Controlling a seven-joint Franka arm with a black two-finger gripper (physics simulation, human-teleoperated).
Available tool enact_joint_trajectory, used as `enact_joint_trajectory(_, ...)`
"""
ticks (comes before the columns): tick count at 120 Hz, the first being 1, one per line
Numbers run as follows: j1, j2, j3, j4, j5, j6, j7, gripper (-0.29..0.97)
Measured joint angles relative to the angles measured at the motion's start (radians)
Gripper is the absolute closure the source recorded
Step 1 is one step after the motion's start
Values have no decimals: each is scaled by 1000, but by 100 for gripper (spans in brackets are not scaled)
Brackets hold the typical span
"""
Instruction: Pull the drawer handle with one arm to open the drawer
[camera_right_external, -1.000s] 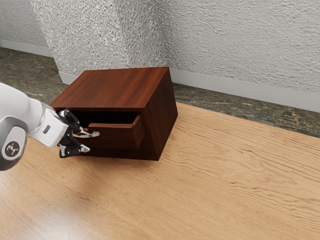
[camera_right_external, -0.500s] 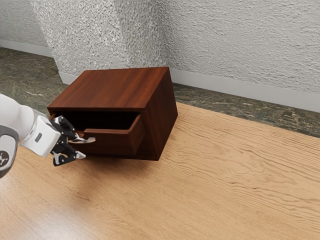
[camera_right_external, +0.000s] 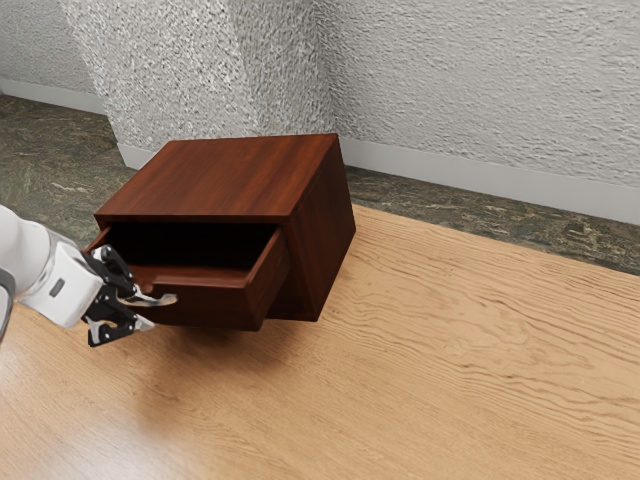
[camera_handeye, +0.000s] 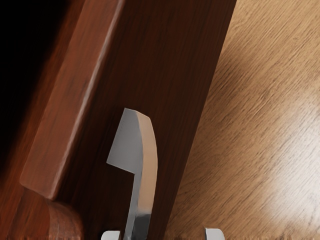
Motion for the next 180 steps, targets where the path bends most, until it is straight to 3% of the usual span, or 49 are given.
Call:
enact_joint_trajectory(14, 21, -16, -36, -11, -10, -9, 1, 52)
enact_joint_trajectory(26, 31, -34, -48, -28, -8, -8, -3, 62)
enact_joint_trajectory(57, 42, -69, -55, -58, 4, -18, -10, 64)
enact_joint_trajectory(70, 50, -86, -64, -67, -1, -35, -6, 53)
enact_joint_trajectory(77, 56, -97, -71, -75, -6, -41, -4, 52)
enact_joint_trajectory(96, 60, -108, -78, -81, -12, -42, -7, 65)
enact_joint_trajectory(146, 61, -137, -89, -102, -12, -46, -19, 73)
enact_joint_trajectory(154, 63, -143, -90, -103, -11, -51, -19, 67)
enact_joint_trajectory(168, 101, -169, -109, -99, -11, -79, -12, 45)
enact_joint_trajectory(180, 123, -199, -123, -95, -9, -104, -9, 41)
